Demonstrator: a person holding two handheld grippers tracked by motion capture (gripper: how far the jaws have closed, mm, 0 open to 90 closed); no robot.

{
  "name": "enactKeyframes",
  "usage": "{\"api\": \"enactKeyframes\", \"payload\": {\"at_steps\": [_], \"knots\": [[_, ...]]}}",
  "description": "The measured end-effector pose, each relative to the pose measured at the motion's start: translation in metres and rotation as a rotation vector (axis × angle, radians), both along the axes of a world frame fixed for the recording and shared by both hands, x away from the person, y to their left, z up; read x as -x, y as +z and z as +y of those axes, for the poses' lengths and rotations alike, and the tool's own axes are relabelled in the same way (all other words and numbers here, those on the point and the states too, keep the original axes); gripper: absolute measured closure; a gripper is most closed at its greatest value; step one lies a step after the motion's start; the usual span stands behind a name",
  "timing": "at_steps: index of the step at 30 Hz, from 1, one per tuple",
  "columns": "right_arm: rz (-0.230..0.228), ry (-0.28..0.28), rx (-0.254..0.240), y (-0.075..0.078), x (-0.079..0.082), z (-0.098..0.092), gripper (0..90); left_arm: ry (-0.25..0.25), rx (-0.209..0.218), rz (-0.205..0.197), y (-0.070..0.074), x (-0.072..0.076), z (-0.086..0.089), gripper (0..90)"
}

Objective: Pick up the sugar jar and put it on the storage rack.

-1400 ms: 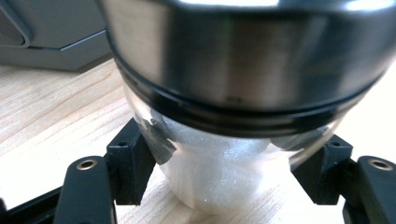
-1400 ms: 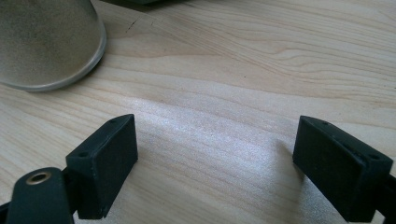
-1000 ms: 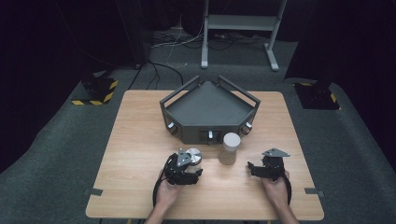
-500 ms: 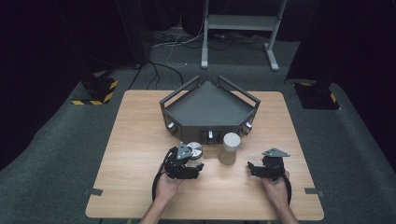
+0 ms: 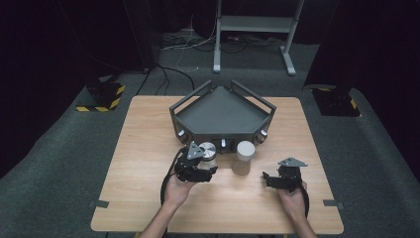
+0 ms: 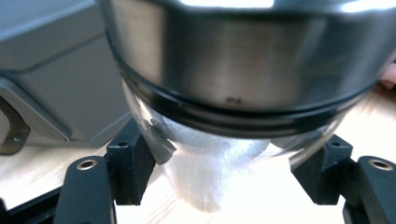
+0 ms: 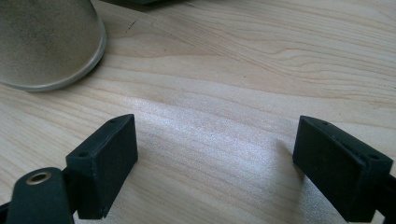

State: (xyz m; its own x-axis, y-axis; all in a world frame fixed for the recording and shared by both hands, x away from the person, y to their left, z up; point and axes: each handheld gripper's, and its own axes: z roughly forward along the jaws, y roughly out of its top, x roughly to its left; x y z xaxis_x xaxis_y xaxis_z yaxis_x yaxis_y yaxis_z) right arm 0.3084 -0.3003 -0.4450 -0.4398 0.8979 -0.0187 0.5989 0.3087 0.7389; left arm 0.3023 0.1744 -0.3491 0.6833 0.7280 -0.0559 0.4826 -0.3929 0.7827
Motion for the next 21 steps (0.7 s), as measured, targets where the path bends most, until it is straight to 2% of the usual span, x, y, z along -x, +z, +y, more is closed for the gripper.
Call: {"api": "enactKeyframes", "payload": {"at_steps": [12,21], "knots": [[-0.001,0.001,0.0,0.0,0.0,0.0,13.4,-0.012,0.0,-0.02,0.027,-0.014,0.001,30.9],[-0.001,0.001,0.0,0.0,0.0,0.0,13.4,-0.01,0.011,-0.029,0.042,-0.027,0.0,30.9]]}}
